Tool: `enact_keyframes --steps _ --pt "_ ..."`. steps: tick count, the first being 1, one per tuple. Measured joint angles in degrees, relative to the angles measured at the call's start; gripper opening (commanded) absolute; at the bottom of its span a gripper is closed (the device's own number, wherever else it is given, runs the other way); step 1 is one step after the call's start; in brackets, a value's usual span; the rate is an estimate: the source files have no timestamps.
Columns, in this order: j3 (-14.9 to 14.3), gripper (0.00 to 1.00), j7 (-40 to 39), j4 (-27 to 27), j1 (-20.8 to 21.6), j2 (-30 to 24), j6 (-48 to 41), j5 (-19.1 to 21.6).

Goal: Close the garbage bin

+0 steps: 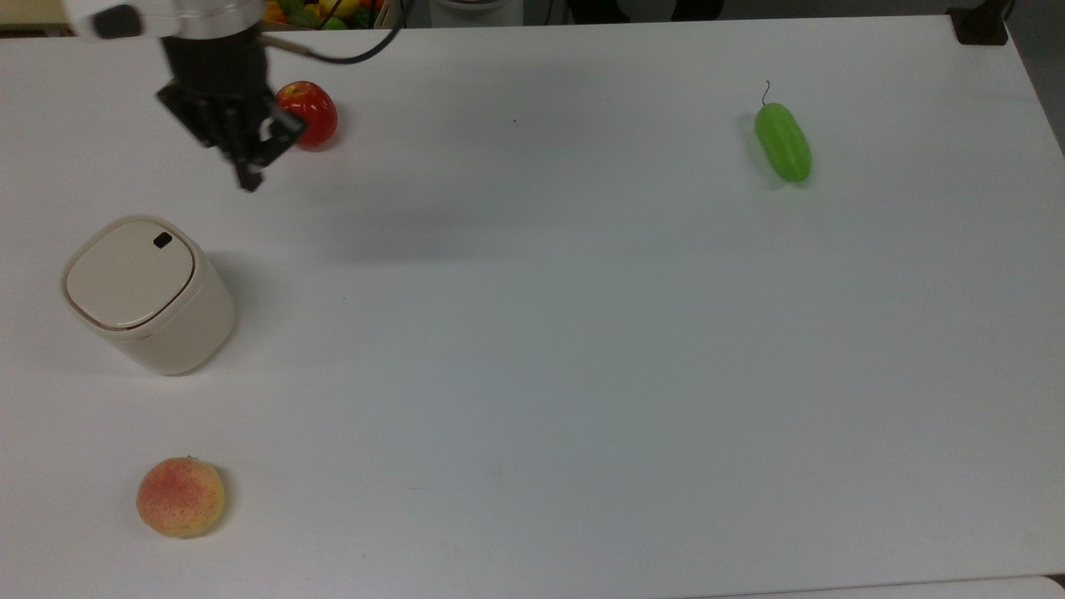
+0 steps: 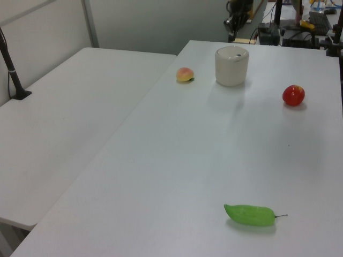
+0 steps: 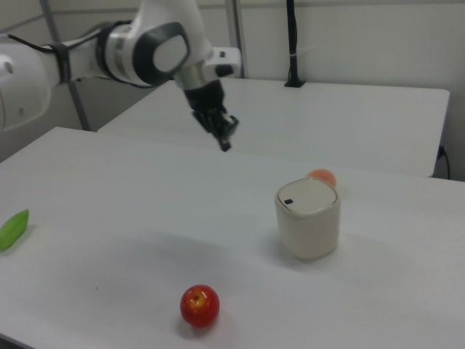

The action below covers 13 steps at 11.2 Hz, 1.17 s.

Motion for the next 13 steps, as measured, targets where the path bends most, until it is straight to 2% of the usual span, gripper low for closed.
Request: enact_keyframes --steps 4,7,8,10,11,12,13 --pt "0.2 0.0 -9.1 0.0 10.5 -4.2 -14.5 -0.1" --pt "0.1 0.0 -14.7 -0.4 12.2 -8.1 -20.5 -0.1" --pt "0.0 0.05 -15.5 -0.6 12.0 -9.7 -22.0 -0.1" --pt "-0.2 0.43 -15.9 -1.4 11.9 -12.3 -25.0 -0.1" --pt "-0.4 0.67 -15.9 -1.8 11.9 -12.8 -25.2 -0.1" --pt "-0.7 0.98 -15.9 -2.0 11.9 -12.9 -25.2 -0.1" --pt "-0.9 1.0 -15.9 -2.2 11.8 -12.9 -25.2 -0.1"
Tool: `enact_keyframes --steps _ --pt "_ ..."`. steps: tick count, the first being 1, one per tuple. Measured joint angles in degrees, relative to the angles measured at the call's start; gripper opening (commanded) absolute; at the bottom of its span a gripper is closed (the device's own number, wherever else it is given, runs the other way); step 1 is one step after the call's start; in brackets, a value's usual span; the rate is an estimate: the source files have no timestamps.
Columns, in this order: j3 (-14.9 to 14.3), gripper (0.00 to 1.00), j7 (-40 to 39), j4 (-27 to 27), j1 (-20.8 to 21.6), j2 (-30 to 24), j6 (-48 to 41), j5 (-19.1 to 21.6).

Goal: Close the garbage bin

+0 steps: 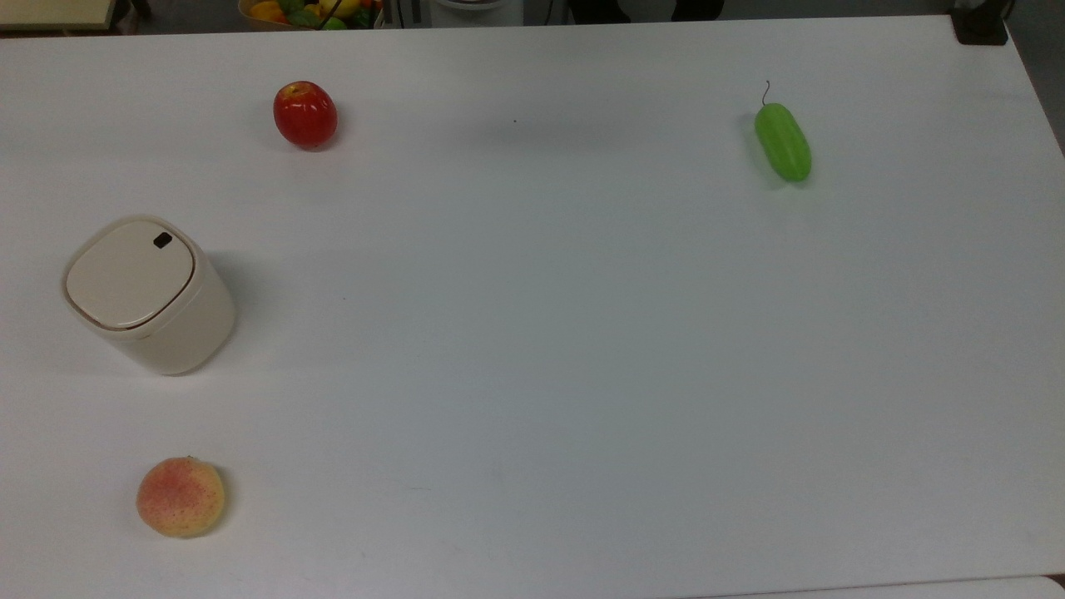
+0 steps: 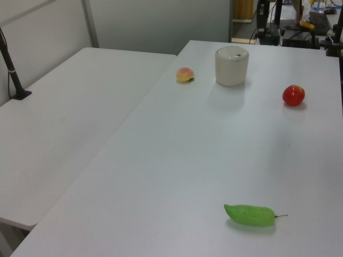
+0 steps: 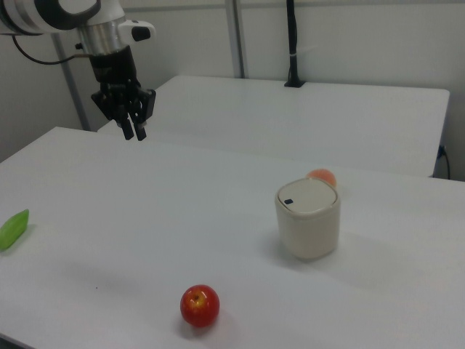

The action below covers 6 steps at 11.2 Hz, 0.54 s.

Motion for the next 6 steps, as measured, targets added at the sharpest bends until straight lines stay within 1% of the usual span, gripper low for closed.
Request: enact_keyframes --steps 6 --pt "-0.3 1.0 0.0 -0.2 -0.8 0.0 0.0 0.0"
